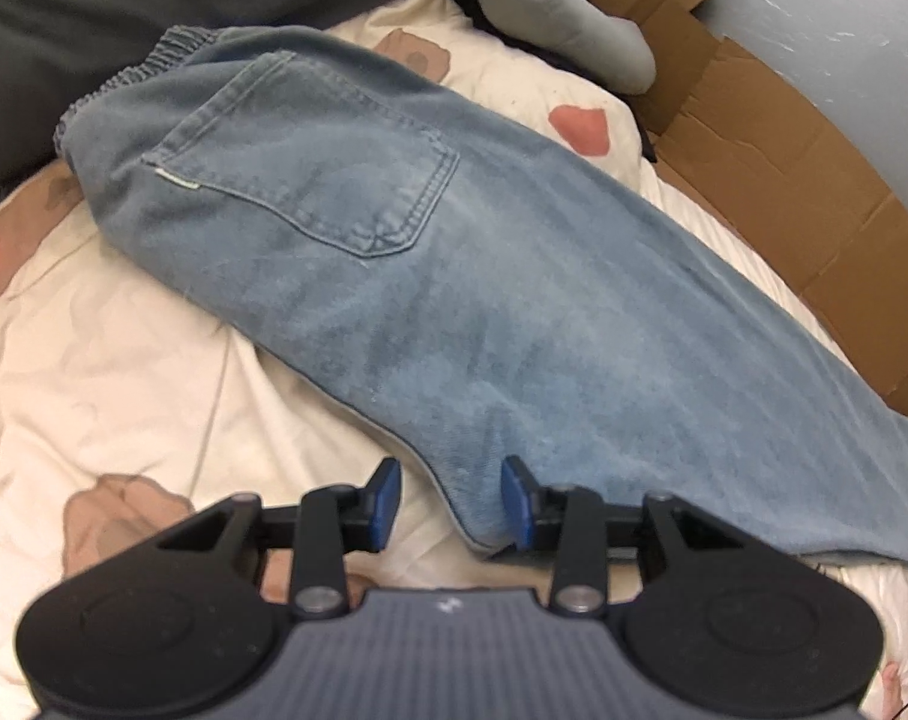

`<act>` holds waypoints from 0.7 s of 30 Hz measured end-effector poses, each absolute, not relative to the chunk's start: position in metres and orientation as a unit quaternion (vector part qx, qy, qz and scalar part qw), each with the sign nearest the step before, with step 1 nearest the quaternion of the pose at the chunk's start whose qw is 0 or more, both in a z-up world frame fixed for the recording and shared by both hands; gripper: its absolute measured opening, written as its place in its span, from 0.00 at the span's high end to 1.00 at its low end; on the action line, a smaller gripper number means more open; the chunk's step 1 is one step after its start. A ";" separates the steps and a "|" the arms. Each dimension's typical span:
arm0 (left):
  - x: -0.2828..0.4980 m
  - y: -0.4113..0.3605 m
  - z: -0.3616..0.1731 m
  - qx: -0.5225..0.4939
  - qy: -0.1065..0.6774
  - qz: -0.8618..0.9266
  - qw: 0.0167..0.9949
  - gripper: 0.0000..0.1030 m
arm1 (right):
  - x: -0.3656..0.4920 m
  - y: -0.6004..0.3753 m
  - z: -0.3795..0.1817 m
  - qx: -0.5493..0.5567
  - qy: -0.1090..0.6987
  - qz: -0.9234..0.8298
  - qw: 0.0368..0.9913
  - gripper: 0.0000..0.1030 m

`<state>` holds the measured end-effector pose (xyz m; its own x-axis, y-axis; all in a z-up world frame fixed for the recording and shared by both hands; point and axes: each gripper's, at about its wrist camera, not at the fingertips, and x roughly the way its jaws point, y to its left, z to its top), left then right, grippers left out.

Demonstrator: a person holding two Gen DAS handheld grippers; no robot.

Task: Fold clothes

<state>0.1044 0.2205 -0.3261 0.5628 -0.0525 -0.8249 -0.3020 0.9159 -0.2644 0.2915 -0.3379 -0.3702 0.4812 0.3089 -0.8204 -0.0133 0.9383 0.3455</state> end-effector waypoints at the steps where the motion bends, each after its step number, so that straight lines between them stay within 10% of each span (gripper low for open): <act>1: 0.104 0.220 -0.327 -0.192 0.463 0.072 0.862 0.62 | 0.292 -0.343 -0.372 0.154 0.499 0.088 0.848 0.47; 21: 0.114 0.210 -0.351 -0.207 0.489 0.044 0.846 0.52 | 0.307 -0.385 -0.399 0.253 0.436 0.032 0.863 0.48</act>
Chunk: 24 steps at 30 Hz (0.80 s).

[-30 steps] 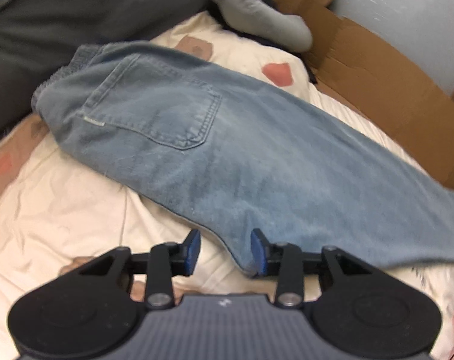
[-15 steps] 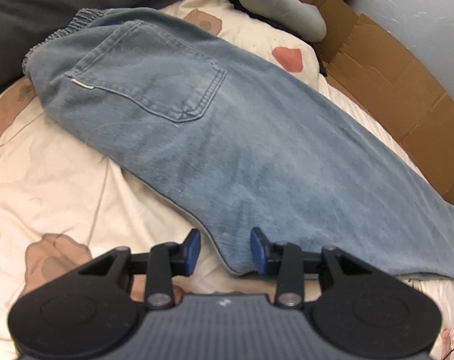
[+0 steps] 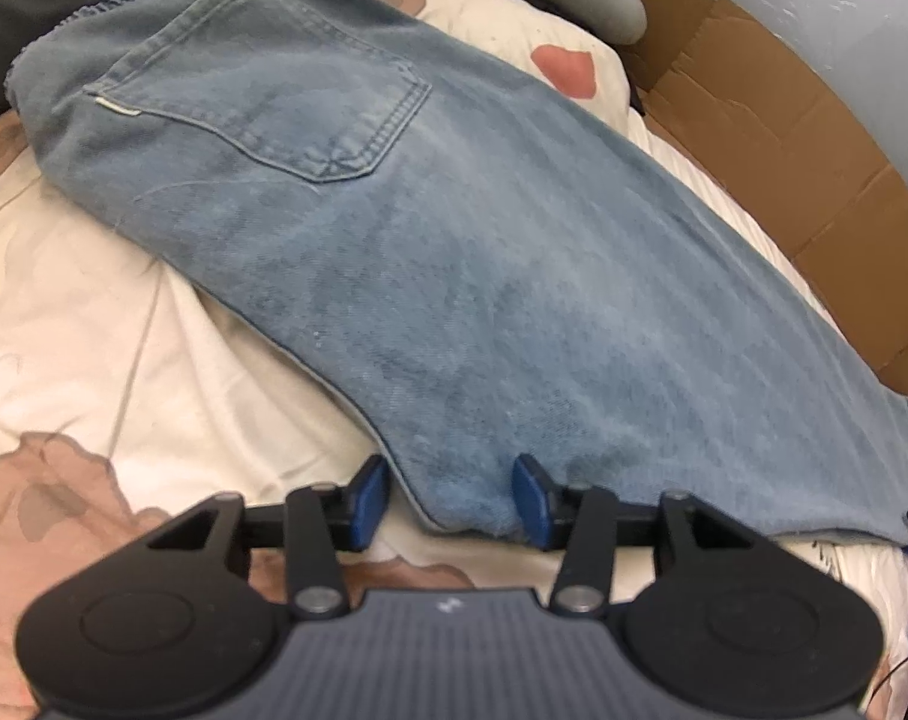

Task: Fold clothes

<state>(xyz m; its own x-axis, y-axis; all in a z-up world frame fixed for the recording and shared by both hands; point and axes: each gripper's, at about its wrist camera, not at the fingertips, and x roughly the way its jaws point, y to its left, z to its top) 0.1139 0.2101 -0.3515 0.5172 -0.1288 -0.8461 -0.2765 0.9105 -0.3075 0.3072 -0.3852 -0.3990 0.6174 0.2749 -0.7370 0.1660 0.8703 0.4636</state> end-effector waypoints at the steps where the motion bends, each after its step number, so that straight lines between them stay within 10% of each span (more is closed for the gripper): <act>1: 0.114 0.210 -0.351 -0.207 0.489 0.044 0.846 0.52 | 0.308 -0.385 -0.397 0.254 0.433 0.030 0.864 0.48; 24: 0.110 0.216 -0.355 -0.250 0.478 0.043 0.841 0.49 | 0.326 -0.399 -0.400 0.284 0.412 0.012 0.866 0.48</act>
